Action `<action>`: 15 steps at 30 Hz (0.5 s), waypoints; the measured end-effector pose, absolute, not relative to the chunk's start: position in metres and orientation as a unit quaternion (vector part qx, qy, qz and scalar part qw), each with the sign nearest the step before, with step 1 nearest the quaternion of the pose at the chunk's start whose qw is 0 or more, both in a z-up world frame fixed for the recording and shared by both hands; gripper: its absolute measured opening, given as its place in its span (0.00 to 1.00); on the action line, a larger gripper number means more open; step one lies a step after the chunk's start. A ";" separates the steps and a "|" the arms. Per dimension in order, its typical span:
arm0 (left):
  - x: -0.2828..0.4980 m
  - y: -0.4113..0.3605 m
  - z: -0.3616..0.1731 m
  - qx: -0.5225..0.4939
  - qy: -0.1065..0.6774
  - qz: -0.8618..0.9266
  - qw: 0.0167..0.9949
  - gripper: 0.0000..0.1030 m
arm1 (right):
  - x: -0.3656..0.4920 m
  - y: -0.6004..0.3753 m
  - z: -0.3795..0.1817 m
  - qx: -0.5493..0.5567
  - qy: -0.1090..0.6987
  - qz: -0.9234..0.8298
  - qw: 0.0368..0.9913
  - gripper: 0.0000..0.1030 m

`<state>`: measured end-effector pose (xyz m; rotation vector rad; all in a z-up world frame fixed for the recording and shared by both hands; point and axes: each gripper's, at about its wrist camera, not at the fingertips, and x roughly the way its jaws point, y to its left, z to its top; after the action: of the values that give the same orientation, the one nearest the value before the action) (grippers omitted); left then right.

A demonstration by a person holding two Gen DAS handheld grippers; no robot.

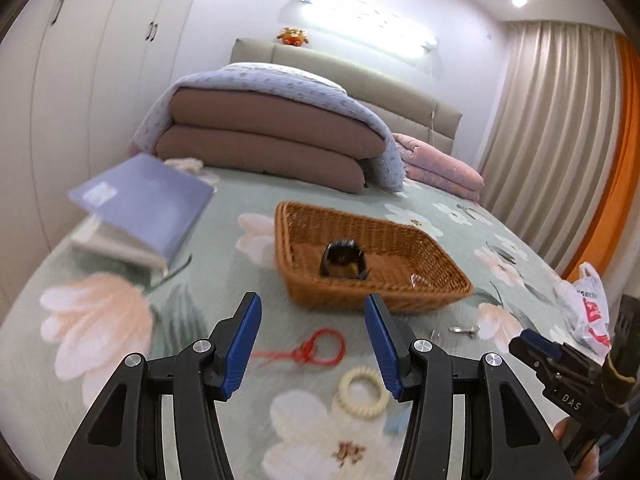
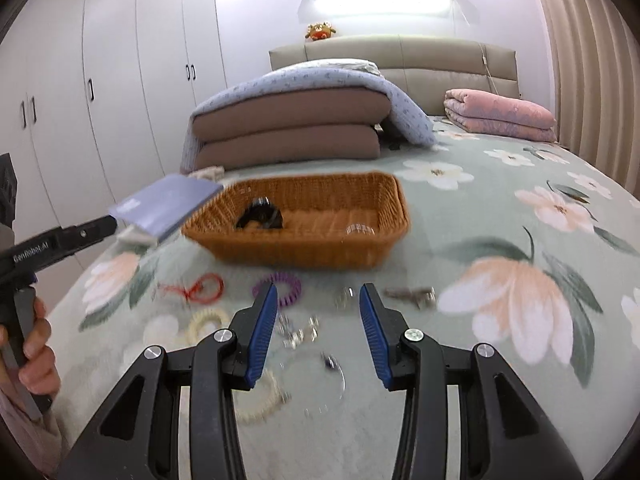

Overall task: Organize jewelry
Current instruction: 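Move both tools back over the remaining jewelry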

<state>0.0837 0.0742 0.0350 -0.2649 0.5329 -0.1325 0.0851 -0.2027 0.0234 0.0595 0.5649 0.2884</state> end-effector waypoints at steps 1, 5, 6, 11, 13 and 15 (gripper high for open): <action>0.082 0.077 0.028 -0.136 0.266 -0.065 0.952 0.54 | 0.081 -0.203 0.019 0.026 0.280 0.137 0.950 0.45; 0.101 0.068 0.003 -0.140 0.319 -0.073 0.935 0.54 | 0.090 -0.214 -0.006 0.038 0.321 0.127 0.938 0.45; 0.103 0.063 -0.001 -0.133 0.327 -0.074 0.933 0.54 | 0.094 -0.217 -0.009 0.044 0.330 0.130 0.934 0.45; 0.110 0.039 -0.021 -0.118 0.366 -0.082 0.920 0.54 | 0.101 -0.220 -0.017 0.052 0.347 0.135 0.927 0.45; 0.113 0.033 -0.027 -0.111 0.377 -0.076 0.916 0.54 | 0.104 -0.218 -0.021 0.049 0.356 0.142 0.923 0.45; 0.117 0.028 -0.036 -0.111 0.391 -0.071 0.911 0.54 | 0.108 -0.214 -0.027 0.042 0.372 0.145 0.916 0.45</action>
<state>0.1173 0.0281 -0.0355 -0.2294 0.8066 -0.1472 0.1077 -0.2145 -0.0272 0.0859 0.7662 0.2982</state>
